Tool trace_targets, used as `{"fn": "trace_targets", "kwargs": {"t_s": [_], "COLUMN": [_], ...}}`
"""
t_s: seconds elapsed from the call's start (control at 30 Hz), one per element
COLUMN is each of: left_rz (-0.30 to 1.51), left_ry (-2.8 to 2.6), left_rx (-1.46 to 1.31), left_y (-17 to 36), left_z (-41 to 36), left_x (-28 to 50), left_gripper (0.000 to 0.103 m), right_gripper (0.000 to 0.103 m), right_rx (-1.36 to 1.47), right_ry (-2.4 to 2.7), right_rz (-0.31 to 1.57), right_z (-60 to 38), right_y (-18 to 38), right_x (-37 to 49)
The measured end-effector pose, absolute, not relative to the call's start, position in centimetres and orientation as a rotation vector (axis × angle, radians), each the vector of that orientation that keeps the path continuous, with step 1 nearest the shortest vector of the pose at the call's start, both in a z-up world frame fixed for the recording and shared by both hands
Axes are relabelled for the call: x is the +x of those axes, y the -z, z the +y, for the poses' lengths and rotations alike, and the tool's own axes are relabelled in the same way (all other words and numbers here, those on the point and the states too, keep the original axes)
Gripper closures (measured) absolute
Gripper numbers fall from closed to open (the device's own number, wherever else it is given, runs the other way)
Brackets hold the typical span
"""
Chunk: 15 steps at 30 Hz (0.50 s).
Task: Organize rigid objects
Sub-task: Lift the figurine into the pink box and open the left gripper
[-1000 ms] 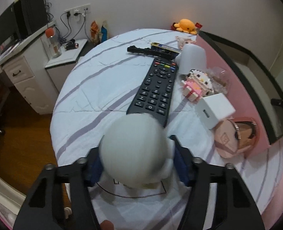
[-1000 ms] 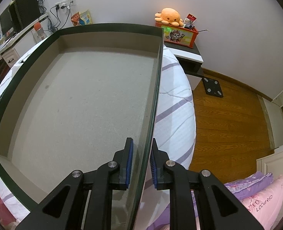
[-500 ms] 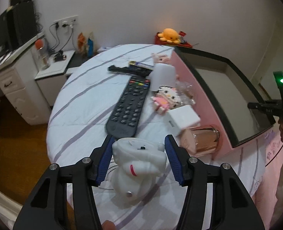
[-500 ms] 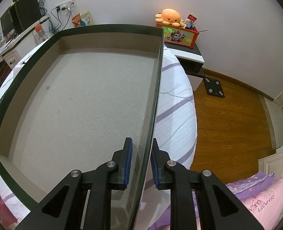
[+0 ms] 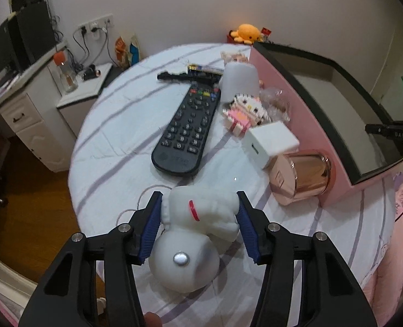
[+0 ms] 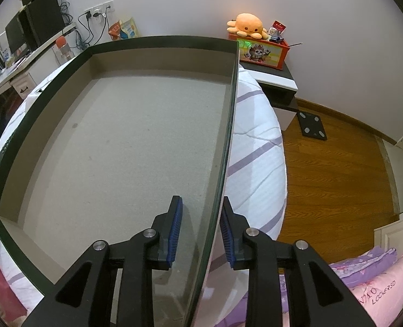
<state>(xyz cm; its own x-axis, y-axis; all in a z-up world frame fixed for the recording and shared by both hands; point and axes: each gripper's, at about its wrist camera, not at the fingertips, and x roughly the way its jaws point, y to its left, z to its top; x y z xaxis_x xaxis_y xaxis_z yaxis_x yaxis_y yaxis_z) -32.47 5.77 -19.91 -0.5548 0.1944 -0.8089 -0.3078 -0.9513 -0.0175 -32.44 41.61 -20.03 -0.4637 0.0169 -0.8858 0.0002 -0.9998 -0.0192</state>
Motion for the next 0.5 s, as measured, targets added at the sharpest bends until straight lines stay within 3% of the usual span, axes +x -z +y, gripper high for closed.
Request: {"fn": "trace_targets", "kwargs": {"t_s": [0.5], "left_rz": [0.257], "left_ry": [-2.545], "left_rx": [-1.089], "left_y": [14.2], "left_z": [10.4], "left_x": [-31.9], "left_gripper": [0.049], "right_gripper": [0.074], "right_rx": [-1.63], "right_ry": [-2.69], "right_rz": [-0.031], "right_z": [41.7], "right_y": [20.1], "right_x": [-32.4]}}
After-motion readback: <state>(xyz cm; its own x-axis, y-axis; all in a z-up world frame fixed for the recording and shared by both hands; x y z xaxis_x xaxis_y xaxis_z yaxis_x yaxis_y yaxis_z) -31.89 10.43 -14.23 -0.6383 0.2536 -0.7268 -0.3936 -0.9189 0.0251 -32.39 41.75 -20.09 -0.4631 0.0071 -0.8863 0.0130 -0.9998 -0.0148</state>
